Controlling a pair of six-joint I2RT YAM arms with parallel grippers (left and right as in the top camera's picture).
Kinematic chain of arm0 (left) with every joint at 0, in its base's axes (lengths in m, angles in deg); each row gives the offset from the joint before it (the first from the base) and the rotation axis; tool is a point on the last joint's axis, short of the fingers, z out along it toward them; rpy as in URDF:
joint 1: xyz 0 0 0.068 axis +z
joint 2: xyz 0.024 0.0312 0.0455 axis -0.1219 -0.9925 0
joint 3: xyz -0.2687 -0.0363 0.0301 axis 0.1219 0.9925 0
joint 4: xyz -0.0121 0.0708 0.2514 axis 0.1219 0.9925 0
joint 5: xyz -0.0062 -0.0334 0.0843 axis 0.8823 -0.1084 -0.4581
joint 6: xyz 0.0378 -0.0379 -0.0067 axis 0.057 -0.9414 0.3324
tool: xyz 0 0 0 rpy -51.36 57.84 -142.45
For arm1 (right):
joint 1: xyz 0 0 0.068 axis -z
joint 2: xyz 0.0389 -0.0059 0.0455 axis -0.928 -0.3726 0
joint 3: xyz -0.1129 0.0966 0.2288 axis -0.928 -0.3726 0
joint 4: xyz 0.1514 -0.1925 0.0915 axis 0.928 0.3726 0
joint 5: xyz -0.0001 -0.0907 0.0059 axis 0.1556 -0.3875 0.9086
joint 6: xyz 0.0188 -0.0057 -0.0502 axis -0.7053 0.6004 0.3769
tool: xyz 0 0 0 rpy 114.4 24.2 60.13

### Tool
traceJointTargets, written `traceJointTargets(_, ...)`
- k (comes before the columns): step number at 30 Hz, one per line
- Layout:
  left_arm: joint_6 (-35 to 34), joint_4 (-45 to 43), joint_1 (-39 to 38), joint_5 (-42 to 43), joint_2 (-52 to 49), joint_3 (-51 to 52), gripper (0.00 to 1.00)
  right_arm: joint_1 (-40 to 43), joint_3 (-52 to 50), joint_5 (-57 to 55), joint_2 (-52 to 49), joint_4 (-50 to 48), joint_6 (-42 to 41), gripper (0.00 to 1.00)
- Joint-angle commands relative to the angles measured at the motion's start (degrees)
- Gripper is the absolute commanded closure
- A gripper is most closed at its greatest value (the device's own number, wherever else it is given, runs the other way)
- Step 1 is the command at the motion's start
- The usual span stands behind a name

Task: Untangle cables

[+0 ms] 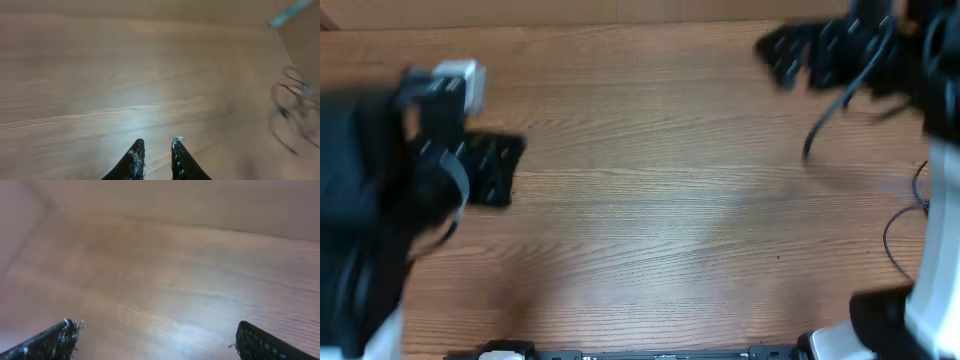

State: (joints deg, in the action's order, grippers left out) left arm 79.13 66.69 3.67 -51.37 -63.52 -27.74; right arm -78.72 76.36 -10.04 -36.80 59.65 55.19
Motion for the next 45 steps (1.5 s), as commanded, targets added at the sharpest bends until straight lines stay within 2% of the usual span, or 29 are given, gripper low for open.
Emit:
traceJointTargets(1, -1.0, 1.4, -0.1, -10.8, 7.2, -0.3, 0.81, -8.7, 1.2, -11.6, 5.4, 2.2, 1.2, 0.0)
traceJointTargets(8, -0.6, 3.4, -0.1, -17.3, 19.6, 3.2, 0.81, -27.2, 1.1, -33.1, 11.2, 5.2, -13.9, 0.0)
traceJointTargets(12, -0.7, 2.4, -0.1, -18.2, 24.8, 11.0, 0.81, -33.0, -0.8, -34.5, 15.5, 5.2, -16.4, 0.0)
traceJointTargets(20, -4.2, -5.0, -0.1, -18.1, 29.0, 31.4, 0.81, -34.0, -7.5, -45.9, 22.3, 5.2, -23.4, 0.0)
traceJointTargets(25, -4.9, -11.6, -0.1, -11.0, 29.0, 42.8, 0.81, -34.0, -15.0, -48.2, 25.6, 5.2, -25.7, 0.0)
traceJointTargets(29, -4.9, -15.4, -0.1, -6.5, 29.0, 47.2, 0.81, -34.0, -25.4, -47.8, 28.2, 5.2, -31.3, 0.0)
traceJointTargets(32, -4.9, -16.9, -0.1, -6.1, 29.0, 47.6, 0.79, -34.0, -33.4, -47.8, 29.4, 4.3, -34.6, 0.0)
traceJointTargets(35, -5.6, -17.9, -0.1, -6.1, 29.0, 47.6, 0.69, -34.0, -38.7, -48.0, 29.2, 2.4, -34.6, 0.0)
traceJointTargets(37, -6.8, -17.8, -0.1, -6.1, 29.0, 47.6, 0.53, -34.0, -40.2, -48.0, 28.3, 1.1, -34.3, 0.0)
traceJointTargets(41, -7.9, -17.4, -0.1, -6.1, 28.9, 47.6, 0.37, -34.0, -40.5, -48.0, 25.9, 0.2, -34.3, 0.0)
traceJointTargets(42, -7.9, -17.4, -0.1, -6.1, 28.9, 47.6, 0.24, -34.0, -40.5, -48.0, 25.1, 0.2, -34.4, 0.0)
traceJointTargets(43, -7.9, -17.4, -0.1, -6.1, 28.9, 47.6, 0.03, -34.0, -40.5, -48.0, 24.5, 0.2, -34.4, 0.0)
traceJointTargets(45, -7.9, -17.4, -0.1, -6.1, 28.9, 47.6, 0.01, -34.0, -40.5, -48.0, 23.1, 0.2, -34.3, 0.0)
